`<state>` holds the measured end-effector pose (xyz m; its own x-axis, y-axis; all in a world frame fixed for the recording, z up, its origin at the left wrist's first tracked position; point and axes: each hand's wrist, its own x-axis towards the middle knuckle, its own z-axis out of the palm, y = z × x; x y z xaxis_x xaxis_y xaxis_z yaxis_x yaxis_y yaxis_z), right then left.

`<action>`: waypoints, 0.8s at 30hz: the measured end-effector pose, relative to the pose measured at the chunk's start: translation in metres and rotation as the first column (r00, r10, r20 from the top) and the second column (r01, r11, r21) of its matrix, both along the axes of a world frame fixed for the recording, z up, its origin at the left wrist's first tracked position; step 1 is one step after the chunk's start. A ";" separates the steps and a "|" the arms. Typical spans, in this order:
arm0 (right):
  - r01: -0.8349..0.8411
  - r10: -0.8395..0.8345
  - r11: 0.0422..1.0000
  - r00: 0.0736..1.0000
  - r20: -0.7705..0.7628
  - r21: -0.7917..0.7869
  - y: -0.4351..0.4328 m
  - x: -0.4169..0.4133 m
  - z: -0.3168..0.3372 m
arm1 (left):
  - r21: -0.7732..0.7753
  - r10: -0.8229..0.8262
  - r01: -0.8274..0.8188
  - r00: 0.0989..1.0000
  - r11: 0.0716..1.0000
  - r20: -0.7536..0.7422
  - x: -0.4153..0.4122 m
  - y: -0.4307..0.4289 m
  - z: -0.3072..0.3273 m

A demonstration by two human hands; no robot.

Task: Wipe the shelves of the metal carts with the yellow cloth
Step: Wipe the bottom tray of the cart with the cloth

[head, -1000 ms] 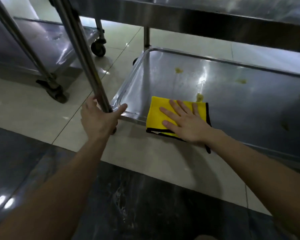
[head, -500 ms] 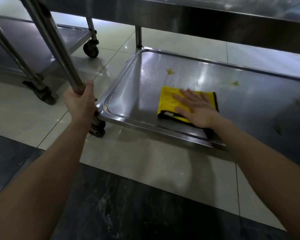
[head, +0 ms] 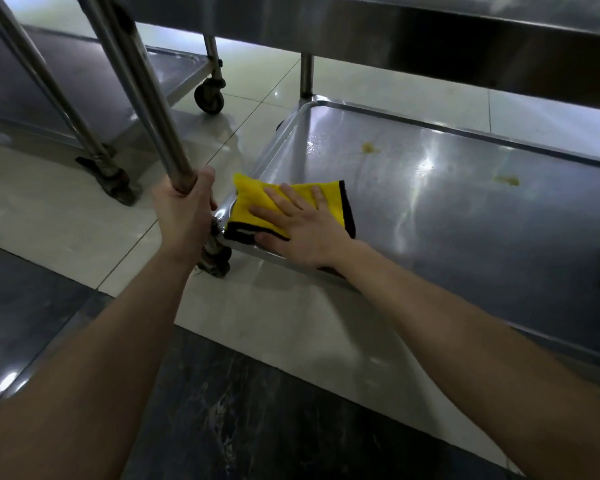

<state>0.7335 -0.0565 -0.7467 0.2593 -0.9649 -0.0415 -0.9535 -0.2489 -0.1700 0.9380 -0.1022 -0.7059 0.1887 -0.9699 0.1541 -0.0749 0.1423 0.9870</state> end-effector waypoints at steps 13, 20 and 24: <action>0.434 -0.435 0.900 0.900 0.034 0.034 -0.073 -0.101 -0.002 | 0.032 -0.032 0.031 0.999 0.999 0.010 0.001 0.000 -0.002; 0.123 -0.123 0.992 0.992 0.004 0.010 -0.050 0.002 0.000 | 0.025 -0.032 0.031 0.999 0.999 0.023 0.002 0.001 0.004; -0.063 0.060 0.998 0.996 0.062 0.032 0.004 0.008 -0.005 | 0.027 -0.034 0.033 0.999 0.999 0.028 0.001 0.005 0.007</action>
